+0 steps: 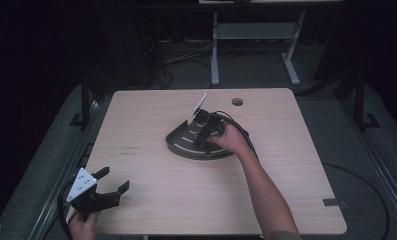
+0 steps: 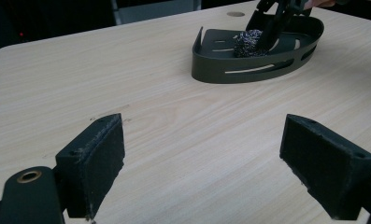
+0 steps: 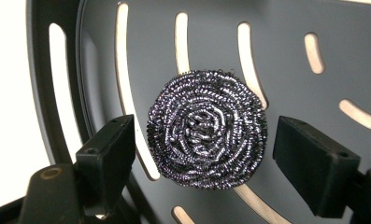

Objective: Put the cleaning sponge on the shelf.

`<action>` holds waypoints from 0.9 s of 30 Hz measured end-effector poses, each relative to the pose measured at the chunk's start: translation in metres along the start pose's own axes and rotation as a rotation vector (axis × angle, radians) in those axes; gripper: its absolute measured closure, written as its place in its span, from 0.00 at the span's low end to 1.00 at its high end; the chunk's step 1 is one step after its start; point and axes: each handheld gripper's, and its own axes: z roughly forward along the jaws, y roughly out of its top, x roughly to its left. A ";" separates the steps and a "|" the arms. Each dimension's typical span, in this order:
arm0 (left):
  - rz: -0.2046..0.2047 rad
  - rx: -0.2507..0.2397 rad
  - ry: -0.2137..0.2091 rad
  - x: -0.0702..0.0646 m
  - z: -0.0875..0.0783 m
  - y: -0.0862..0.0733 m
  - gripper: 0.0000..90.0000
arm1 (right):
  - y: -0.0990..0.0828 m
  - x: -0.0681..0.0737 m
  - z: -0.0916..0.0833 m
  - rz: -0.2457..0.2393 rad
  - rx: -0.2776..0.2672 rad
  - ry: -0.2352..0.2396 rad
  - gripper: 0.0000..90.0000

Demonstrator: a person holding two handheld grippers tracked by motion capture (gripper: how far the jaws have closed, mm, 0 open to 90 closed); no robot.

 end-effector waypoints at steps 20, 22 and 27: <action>-0.002 -0.001 -0.006 -0.001 0.000 0.000 0.15 | -0.017 0.004 -0.028 -0.007 -0.071 -0.005 0.20; 0.000 0.000 -0.002 -0.002 -0.001 0.000 0.15 | -0.018 0.005 -0.032 -0.014 -0.072 -0.008 0.20; -0.003 -0.001 -0.003 -0.001 -0.001 0.000 0.15 | -0.019 0.012 -0.039 -0.033 -0.078 -0.008 0.20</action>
